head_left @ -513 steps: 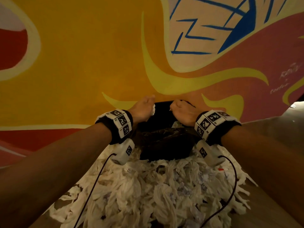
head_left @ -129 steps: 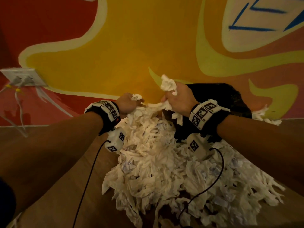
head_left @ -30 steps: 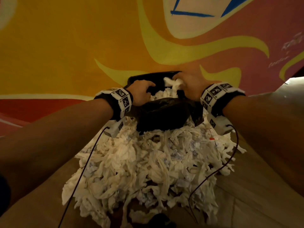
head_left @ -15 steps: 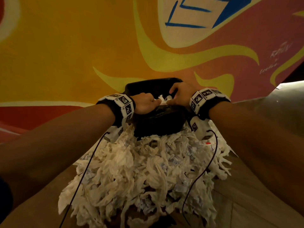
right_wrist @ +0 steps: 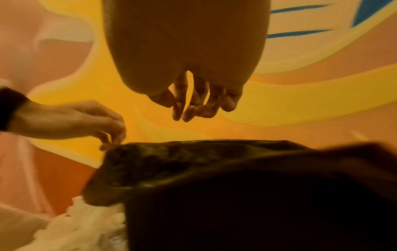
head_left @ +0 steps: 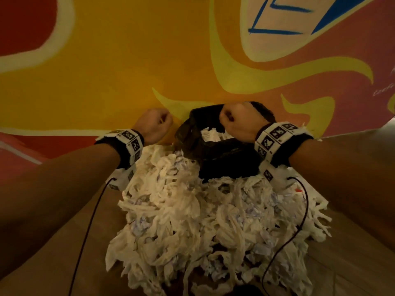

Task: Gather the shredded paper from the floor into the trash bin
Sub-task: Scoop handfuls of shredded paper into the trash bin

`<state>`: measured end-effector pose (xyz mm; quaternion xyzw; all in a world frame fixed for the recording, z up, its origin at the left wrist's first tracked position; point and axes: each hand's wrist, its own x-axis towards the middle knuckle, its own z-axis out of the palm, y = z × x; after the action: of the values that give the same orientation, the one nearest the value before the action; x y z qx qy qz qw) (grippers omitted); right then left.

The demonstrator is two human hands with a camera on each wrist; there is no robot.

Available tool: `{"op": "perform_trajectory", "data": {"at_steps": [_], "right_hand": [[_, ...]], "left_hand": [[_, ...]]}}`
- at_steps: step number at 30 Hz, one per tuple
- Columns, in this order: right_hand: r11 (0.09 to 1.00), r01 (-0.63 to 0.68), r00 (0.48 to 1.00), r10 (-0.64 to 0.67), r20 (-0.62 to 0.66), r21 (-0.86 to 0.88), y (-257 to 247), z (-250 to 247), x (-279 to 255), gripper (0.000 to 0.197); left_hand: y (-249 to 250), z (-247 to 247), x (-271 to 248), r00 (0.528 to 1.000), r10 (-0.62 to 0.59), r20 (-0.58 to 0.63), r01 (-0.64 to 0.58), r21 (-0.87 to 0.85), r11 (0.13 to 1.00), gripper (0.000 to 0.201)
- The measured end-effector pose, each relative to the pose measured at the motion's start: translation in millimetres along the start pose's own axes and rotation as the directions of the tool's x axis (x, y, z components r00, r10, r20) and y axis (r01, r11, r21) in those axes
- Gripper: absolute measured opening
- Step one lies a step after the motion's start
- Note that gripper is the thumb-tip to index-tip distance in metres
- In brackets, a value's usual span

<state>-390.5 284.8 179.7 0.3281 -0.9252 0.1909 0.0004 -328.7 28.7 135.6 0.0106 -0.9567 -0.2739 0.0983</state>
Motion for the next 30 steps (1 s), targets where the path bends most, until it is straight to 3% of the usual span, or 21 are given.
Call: {"op": "perform_trajectory", "data": {"at_steps": [4, 8, 12, 15, 18, 23, 26, 30], "right_hand": [[0.978, 0.133, 0.989, -0.141, 0.036, 0.16, -57, 22, 7, 0.014], [0.955, 0.153, 0.961, -0.204, 0.188, 0.255, -96, 51, 7, 0.014], [0.984, 0.124, 0.864, -0.17, 0.474, 0.127, -110, 87, 9, 0.027], [0.984, 0.147, 0.825, -0.063, 0.562, -0.105, -109, 112, 9, 0.044], [0.971, 0.116, 0.826, 0.022, 0.564, -0.208, -101, 132, 8, 0.063], [0.993, -0.052, 0.841, 0.103, 0.531, -0.11, -85, 157, 16, 0.08], [0.988, -0.156, 0.859, 0.13, 0.496, 0.011, -78, 168, 19, 0.078], [0.982, -0.191, 0.844, 0.17, 0.509, -0.012, -69, 181, 19, 0.059]], "left_hand": [[-40, 8, -11, 0.991, -0.074, 0.115, 0.057, 0.144, 0.988, 0.015], [-62, 17, -19, 0.913, -0.183, 0.365, 0.026, 0.396, 0.918, 0.053], [-73, 25, -22, 0.863, -0.197, 0.465, -0.035, 0.444, 0.895, 0.065], [-82, 33, -29, 0.823, -0.21, 0.528, -0.042, 0.424, 0.905, 0.057], [-90, 39, -37, 0.846, -0.184, 0.5, -0.033, 0.394, 0.918, 0.043], [-96, 38, -42, 0.917, -0.149, 0.369, 0.047, 0.272, 0.961, 0.024], [-97, 35, -48, 0.931, -0.159, 0.329, 0.094, 0.204, 0.974, 0.021], [-97, 27, -54, 0.941, -0.183, 0.286, 0.177, 0.047, 0.983, 0.03]]}}
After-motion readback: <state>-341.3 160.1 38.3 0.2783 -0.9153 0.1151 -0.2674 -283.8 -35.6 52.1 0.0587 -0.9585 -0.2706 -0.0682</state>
